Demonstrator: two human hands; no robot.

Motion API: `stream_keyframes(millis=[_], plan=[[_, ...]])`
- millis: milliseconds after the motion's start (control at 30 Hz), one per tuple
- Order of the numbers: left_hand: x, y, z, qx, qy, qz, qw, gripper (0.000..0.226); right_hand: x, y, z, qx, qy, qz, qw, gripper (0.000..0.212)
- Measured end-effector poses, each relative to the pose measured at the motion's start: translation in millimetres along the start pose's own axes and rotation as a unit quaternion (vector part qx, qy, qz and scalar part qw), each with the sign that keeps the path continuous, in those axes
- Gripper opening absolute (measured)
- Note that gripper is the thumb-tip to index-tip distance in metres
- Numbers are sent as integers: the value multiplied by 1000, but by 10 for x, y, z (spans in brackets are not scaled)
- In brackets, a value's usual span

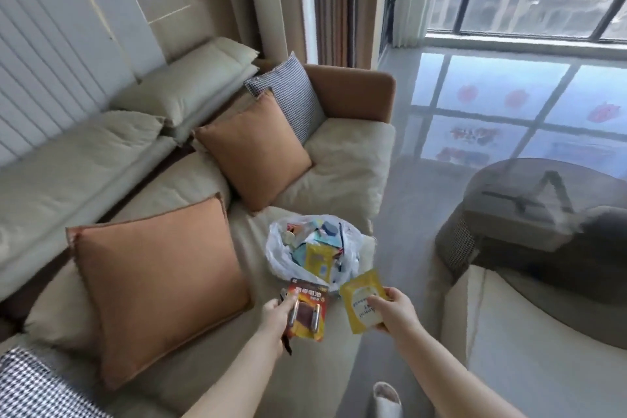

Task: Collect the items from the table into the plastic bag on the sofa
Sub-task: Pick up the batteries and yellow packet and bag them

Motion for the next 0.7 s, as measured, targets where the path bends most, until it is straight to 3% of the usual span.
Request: stream_keyframes(millis=[167,233,300,500,633,700], plan=[[224,-336,-393,57,-2,26,998,52,-463,54,-645,-58,3,83,995,12],[312,-472,-518,74,-1,29,997,36,-585,61,-890,-75,-3,105,992,15],[422,-578,-610,90,-6,38,995,19,-665,72,-1109,-77,-13,121,990,17],[821,-746,-1112,143,-39,39,988,12,-839,1,-1623,-62,-5,192,979,23],[755,-680,-2052,161,-28,-41,986,50,-979,-110,-1957,-24,-3,237,971,29],[850,-802,-2236,162,-14,-80,983,49,-1043,-209,-2146,-13,-2,256,967,35]])
Point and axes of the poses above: each hand's wrist, its own z-axis away from the middle knuckle, its own y-axis out of the back of the hand, x = y × z, the point moved 1 cm from there along -z, towards the middle knuckle, and after that the axes turned 12 degrees about z, right-handed, at the moved point
